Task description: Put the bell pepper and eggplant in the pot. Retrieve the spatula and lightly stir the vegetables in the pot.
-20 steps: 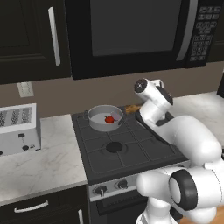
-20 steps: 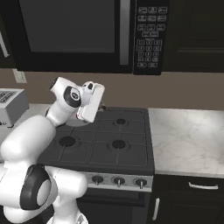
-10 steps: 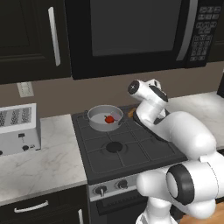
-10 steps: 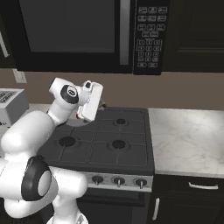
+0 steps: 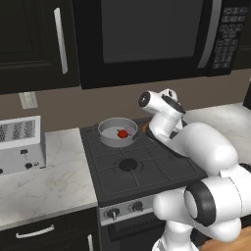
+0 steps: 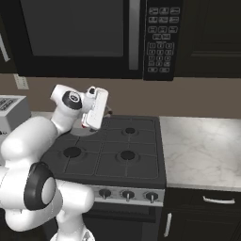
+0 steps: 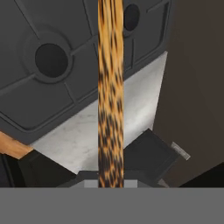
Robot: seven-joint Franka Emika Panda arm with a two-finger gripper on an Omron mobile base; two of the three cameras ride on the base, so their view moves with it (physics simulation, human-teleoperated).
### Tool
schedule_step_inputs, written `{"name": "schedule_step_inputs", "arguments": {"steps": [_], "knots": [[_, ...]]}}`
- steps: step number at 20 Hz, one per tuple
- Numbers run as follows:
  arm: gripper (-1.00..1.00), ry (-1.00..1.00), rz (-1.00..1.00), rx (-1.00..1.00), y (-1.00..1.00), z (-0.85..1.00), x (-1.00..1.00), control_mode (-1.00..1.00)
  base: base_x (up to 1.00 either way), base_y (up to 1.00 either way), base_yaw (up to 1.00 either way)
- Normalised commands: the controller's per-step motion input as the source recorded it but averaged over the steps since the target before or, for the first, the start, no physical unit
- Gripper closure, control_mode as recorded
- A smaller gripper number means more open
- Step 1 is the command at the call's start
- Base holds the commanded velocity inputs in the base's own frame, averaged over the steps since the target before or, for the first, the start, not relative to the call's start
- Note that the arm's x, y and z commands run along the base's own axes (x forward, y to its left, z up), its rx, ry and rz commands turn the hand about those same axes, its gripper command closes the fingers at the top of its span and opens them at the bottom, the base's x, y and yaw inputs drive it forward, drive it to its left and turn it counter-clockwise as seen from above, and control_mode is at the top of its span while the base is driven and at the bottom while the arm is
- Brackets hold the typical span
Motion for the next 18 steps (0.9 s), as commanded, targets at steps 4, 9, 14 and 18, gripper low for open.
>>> {"name": "schedule_step_inputs", "arguments": {"steps": [4,9,14,18], "knots": [[1.0,0.0,0.0,-0.06,0.06,0.0,0.03,-1.0,0.0,0.0,0.0],[1.0,0.0,0.0,-0.12,0.11,0.05,0.14,-1.0,0.0,0.0,0.0],[1.0,0.0,0.0,-0.1,0.04,0.25,0.16,-1.0,0.0,0.0,0.0],[1.0,-0.02,0.0,0.0,0.0,0.07,0.0,-1.0,0.0,0.0,0.0]]}}
